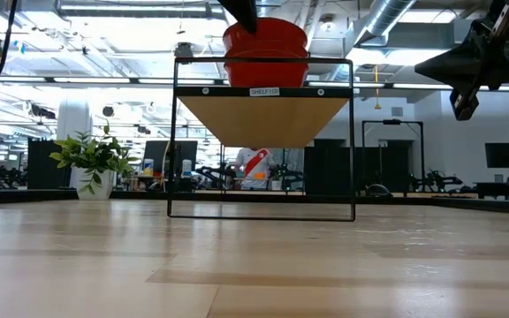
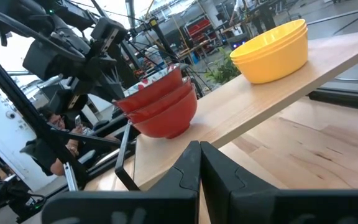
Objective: Pick & Place Mini bowls
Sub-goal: Stack the white patterned bowl on top of the white patterned bowl on the shelf
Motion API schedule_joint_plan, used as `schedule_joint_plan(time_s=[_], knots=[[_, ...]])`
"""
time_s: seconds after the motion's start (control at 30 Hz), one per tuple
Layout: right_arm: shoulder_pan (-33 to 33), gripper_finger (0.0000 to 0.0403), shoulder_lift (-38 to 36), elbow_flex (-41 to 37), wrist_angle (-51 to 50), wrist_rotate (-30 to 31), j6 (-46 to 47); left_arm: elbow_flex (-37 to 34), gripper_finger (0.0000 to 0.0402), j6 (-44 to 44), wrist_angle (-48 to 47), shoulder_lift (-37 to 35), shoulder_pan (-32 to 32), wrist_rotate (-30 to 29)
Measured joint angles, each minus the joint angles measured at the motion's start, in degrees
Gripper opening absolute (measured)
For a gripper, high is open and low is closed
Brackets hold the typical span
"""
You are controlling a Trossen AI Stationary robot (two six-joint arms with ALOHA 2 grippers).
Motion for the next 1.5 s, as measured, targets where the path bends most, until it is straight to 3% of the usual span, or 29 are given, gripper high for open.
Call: schedule_joint_plan(time_s=[0.57, 1.5], knots=[[0.0, 0.0, 0.0, 0.0, 0.0, 0.0, 0.0, 0.0, 0.0016, -1.5, 0.8, 0.0, -0.3, -0.2], [0.0, 0.0, 0.0, 0.0, 0.0, 0.0, 0.0, -1.8, 0.0082, -3.2, 2.1, -1.0, -0.8, -0.2]])
